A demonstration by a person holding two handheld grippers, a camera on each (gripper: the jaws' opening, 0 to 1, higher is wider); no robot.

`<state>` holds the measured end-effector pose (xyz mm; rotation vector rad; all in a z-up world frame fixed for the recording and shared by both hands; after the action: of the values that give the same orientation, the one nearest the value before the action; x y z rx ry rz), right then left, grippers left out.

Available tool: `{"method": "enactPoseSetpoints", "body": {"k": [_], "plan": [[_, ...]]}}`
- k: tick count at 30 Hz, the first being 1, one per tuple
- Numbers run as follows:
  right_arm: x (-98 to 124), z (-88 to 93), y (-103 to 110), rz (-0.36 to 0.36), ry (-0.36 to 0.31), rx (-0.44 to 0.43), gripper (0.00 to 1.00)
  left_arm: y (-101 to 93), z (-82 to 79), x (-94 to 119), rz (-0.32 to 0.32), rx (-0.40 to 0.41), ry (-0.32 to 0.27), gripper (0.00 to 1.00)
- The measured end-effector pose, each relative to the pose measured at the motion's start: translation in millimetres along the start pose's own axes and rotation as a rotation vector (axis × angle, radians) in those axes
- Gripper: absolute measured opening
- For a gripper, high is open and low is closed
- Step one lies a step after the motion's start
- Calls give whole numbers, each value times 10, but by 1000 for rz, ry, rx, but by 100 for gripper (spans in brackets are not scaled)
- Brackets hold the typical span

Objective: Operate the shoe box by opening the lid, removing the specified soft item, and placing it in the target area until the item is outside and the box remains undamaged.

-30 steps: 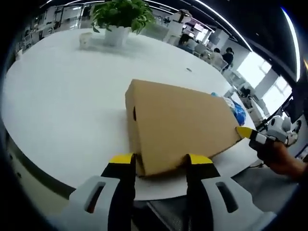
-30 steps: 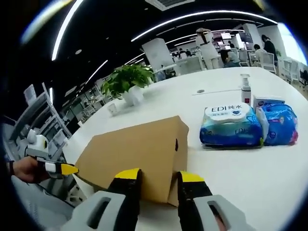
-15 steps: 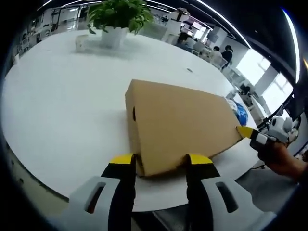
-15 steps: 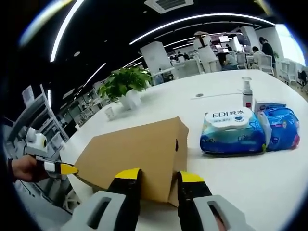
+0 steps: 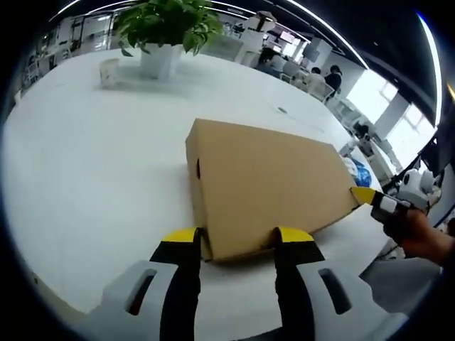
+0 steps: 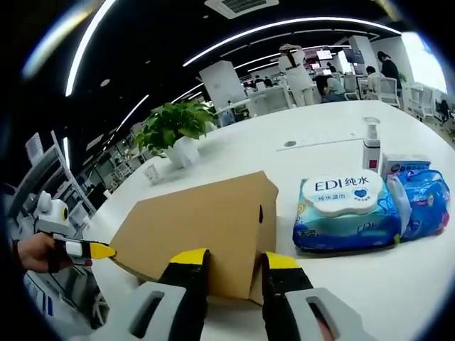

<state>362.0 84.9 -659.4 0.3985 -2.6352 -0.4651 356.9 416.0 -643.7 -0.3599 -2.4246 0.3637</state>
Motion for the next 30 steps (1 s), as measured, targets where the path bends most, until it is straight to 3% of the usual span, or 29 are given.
{"method": "enactPoseSetpoints", "body": {"k": [19,30], "plan": [[-403,-289,-218,72,-14,-29,25,3,-520,-691,41,-40,2,39],[-508,-374,-295,100,-21,-49,25,-30,-660,-902,49,-44,3,39]]}}
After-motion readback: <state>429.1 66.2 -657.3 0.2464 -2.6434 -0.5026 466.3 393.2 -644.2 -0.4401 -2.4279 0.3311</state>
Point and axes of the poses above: the point that each gripper's makers call its tool centre point, and the gripper's own axes: x roughly backward along the fingers, y roughly to its left, z roughly out of its underside, the point moved 10 cm from there along x, roughly backward along the fingers, and after that the axes turned 11 degrees about -y, right-handed, at the moved point
